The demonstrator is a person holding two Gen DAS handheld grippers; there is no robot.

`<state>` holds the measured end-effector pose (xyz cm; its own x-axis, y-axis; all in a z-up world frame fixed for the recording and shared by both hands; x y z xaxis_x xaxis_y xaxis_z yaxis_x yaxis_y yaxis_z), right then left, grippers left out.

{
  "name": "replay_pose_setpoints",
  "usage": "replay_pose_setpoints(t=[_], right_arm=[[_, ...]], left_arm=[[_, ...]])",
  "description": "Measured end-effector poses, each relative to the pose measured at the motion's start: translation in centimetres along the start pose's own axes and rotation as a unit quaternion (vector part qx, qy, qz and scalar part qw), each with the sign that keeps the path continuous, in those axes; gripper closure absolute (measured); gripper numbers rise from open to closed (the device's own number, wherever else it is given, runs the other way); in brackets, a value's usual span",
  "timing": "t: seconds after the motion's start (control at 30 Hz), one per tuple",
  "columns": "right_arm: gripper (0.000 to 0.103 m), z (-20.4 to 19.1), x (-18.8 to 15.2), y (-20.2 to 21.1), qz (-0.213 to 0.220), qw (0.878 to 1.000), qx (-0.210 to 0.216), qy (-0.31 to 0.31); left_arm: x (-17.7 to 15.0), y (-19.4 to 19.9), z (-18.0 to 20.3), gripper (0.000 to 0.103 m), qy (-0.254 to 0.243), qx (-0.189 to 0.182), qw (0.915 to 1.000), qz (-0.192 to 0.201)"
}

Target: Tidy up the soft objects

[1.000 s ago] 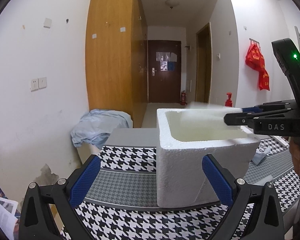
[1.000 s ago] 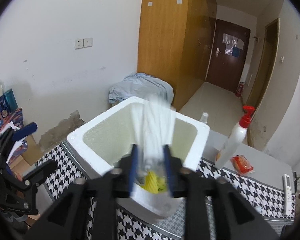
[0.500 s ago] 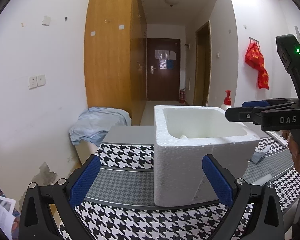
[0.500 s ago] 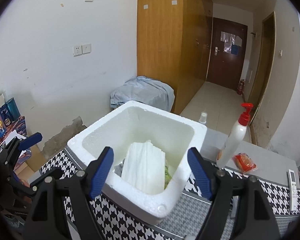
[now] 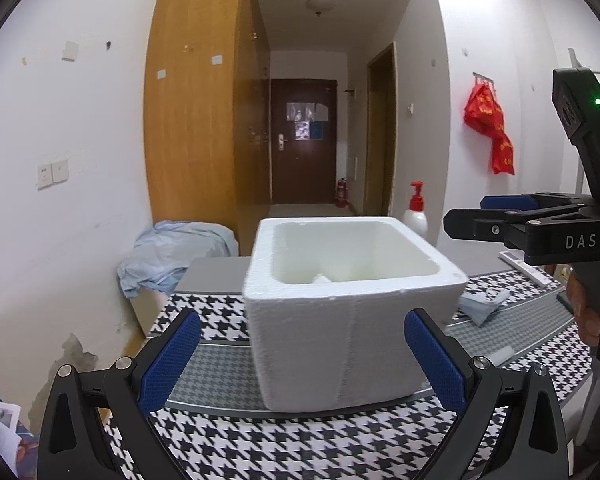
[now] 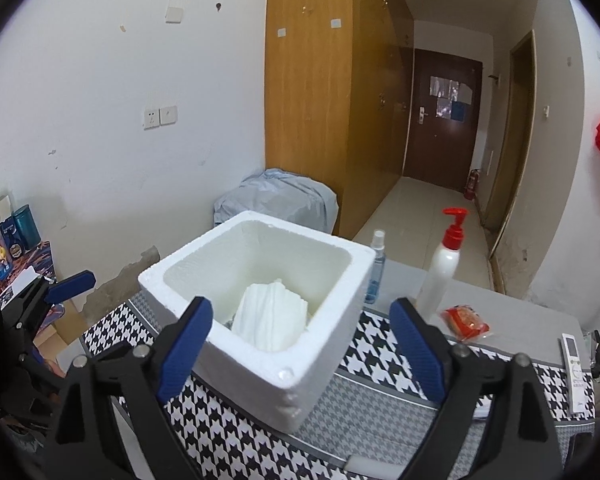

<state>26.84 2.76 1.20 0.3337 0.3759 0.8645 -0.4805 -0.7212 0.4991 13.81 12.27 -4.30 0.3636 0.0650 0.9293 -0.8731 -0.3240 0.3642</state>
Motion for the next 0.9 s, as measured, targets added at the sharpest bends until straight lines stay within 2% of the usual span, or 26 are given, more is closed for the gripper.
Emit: replay_pose_setpoints(t=[0.9], right_arm=[[0.007,4.8,-2.4,7.3,0.033,0.998,-0.051,-0.026]], left_arm=[[0.2,1.9,7.9,0.001,-0.036,-0.074,0.9966,0.001]])
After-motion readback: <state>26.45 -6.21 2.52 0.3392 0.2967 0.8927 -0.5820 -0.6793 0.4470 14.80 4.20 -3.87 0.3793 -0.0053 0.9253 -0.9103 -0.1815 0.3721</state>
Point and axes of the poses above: each gripper's, at about its wrist camera, not at the fingertips, and y roughly against the way its jaws point, z to its right, x to its top, the point moved 8 cm from there along -y, roughly the way its jaws point, and after that the axes turned 9 degrees about x, right-handed, at the moved point
